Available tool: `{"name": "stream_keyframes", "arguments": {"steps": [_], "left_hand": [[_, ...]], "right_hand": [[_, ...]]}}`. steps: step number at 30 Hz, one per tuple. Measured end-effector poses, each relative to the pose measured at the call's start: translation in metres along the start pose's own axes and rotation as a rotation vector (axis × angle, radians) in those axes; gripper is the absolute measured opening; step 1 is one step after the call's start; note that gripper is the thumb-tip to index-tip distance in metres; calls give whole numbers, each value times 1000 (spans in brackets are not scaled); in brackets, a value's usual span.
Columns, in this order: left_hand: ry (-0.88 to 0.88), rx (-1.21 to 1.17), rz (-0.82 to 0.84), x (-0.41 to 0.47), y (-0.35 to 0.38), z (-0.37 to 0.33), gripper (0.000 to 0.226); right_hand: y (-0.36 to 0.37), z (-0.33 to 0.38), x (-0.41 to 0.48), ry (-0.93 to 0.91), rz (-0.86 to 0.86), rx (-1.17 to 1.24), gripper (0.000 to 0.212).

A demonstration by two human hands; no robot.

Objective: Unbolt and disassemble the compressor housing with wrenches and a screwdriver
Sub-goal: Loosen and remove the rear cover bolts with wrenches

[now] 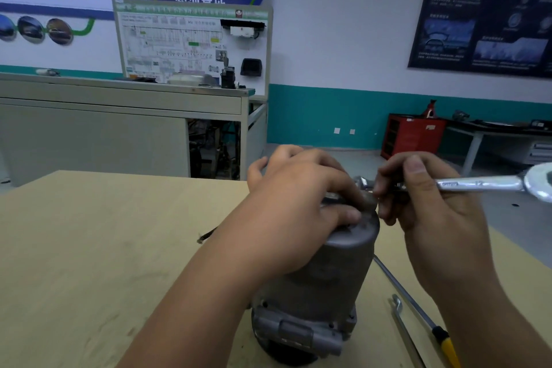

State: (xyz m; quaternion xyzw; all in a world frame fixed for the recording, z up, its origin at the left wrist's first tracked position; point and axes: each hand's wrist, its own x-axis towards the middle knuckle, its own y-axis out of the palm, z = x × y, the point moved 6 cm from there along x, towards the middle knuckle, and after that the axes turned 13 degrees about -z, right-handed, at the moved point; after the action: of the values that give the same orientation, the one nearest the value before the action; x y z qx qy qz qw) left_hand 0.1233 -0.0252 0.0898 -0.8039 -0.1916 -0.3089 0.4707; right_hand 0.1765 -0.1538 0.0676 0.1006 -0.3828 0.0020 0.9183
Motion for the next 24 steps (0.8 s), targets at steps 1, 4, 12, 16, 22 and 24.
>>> {"name": "stream_keyframes", "arguments": {"steps": [1,4,12,16,22,24], "left_hand": [[4,-5,-17,1,0,0,10],[-1,12,-46,3,0,0,8],[-18,39,-89,4,1,-2,20],[-39,-13,3,3,0,1,22],[-59,1,74,2,-5,14,26],[-79,-15,73,2,-5,19,35]], "right_hand": [[-1,-3,-2,1,-5,0,29],[-3,-9,-9,10,-29,26,32],[-8,-15,-15,60,-67,117,31],[-13,5,-5,35,-17,209,25],[-5,41,13,-7,224,53,34],[-3,47,16,-47,164,-40,30]]}}
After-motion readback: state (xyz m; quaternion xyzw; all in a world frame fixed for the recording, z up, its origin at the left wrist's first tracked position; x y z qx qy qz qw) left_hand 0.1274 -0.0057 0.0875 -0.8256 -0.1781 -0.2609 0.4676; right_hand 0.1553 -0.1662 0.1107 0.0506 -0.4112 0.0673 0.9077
